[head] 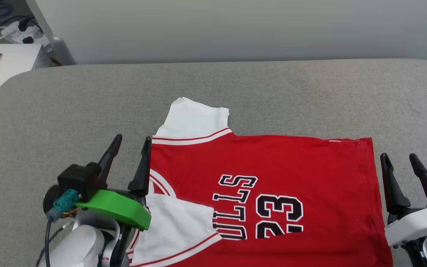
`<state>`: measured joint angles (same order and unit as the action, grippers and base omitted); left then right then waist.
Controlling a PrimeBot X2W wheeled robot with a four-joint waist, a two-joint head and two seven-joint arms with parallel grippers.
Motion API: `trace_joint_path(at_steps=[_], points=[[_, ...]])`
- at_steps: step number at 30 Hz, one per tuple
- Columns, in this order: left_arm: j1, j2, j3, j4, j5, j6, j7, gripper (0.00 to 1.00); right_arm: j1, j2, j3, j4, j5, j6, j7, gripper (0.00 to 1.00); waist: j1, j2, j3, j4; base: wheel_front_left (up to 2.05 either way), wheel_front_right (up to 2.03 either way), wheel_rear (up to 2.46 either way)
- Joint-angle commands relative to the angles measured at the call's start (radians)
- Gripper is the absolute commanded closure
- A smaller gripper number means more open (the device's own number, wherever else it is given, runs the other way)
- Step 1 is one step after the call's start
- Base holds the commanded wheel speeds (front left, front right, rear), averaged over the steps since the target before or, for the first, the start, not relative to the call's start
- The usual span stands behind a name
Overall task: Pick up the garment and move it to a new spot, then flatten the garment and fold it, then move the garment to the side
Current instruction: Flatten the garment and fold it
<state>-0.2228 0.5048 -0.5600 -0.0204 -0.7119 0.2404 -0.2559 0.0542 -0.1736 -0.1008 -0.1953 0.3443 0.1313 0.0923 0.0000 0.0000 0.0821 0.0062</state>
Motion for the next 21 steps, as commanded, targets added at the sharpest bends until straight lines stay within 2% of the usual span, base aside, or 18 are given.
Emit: trace_joint_path(at_steps=[1,5,8,10,12,16,21], points=[[-0.028,-0.014,0.023,-0.004,0.030,-0.018,-0.005,0.00,-0.015,0.010,0.013,-0.004,-0.008,-0.001,-0.021,0.00,0.0000,0.0000,0.032,-0.024,0.00,0.00,0.00],[-0.087,-0.009,0.028,0.051,0.066,-0.075,-0.005,0.00,-0.029,0.018,0.045,0.004,-0.031,-0.001,-0.045,0.00,0.0000,0.0000,0.085,-0.058,0.00,0.00,0.00],[-0.182,0.014,0.008,0.109,0.083,-0.129,0.044,0.00,-0.048,0.028,0.061,0.003,-0.032,-0.001,-0.057,0.00,0.0000,0.0000,0.131,-0.084,0.00,0.00,0.00],[-0.280,0.030,-0.014,0.154,0.088,-0.185,0.114,0.00,-0.060,0.036,0.075,0.001,-0.033,-0.001,-0.060,0.00,0.0000,0.0000,0.169,-0.102,0.00,0.00,0.00],[-0.362,0.044,-0.030,0.198,0.095,-0.222,0.184,0.00,-0.073,0.040,0.085,-0.002,-0.036,-0.001,-0.065,0.00,0.0000,0.0000,0.198,-0.117,0.00,0.00,0.00],[-0.558,0.061,-0.065,0.321,0.079,-0.306,0.388,0.00,-0.104,0.046,0.095,-0.004,-0.040,-0.001,-0.072,0.00,0.0000,0.0000,0.264,-0.152,0.00,0.00,0.00],[-0.732,0.061,-0.087,0.475,0.015,-0.344,0.644,0.00,-0.135,0.053,0.117,-0.008,-0.043,-0.001,-0.079,0.00,0.0000,0.0000,0.315,-0.189,0.00,0.00,0.00]])
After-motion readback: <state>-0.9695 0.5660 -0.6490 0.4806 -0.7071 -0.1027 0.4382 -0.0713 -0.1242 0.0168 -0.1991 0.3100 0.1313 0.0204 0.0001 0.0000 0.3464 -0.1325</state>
